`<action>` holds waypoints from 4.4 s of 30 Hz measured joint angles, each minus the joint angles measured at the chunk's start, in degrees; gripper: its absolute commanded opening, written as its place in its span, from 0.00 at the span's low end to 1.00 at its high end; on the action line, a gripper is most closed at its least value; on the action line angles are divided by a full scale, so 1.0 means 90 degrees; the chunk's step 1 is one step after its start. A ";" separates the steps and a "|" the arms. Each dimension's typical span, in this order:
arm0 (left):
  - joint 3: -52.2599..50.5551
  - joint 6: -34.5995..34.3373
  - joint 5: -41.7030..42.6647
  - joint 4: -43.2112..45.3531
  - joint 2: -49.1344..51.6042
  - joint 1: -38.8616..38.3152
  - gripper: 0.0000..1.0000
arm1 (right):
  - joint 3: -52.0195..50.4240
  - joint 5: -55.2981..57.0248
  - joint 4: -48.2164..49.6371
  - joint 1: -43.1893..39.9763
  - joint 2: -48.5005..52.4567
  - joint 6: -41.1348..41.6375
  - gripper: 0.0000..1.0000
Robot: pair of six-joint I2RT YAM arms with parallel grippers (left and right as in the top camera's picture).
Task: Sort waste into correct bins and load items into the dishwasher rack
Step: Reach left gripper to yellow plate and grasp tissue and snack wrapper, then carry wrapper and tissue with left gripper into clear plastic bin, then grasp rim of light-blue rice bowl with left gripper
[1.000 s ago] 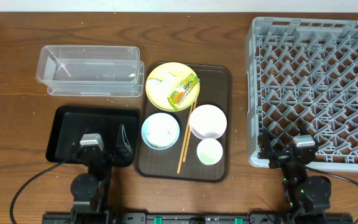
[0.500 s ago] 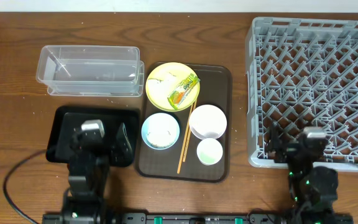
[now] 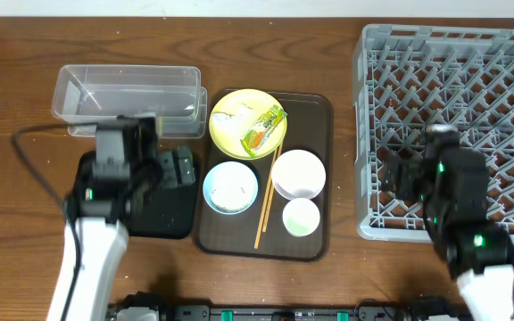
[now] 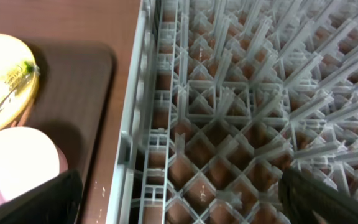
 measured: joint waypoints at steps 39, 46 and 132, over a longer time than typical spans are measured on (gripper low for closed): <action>0.1297 0.2664 -0.0051 0.2839 0.3157 -0.1761 0.93 | 0.1481 -0.0644 -0.0755 0.0002 0.1341 -0.0002 0.99; 0.1297 0.2739 -0.0068 0.3186 0.4141 -0.1778 0.89 | 0.1481 -0.0641 -0.0760 0.0000 0.1341 -0.0002 0.99; 0.1377 0.0325 0.0542 0.0964 0.2467 -0.1443 0.89 | 0.1484 -0.0610 -0.0840 0.0000 0.1341 -0.0002 0.99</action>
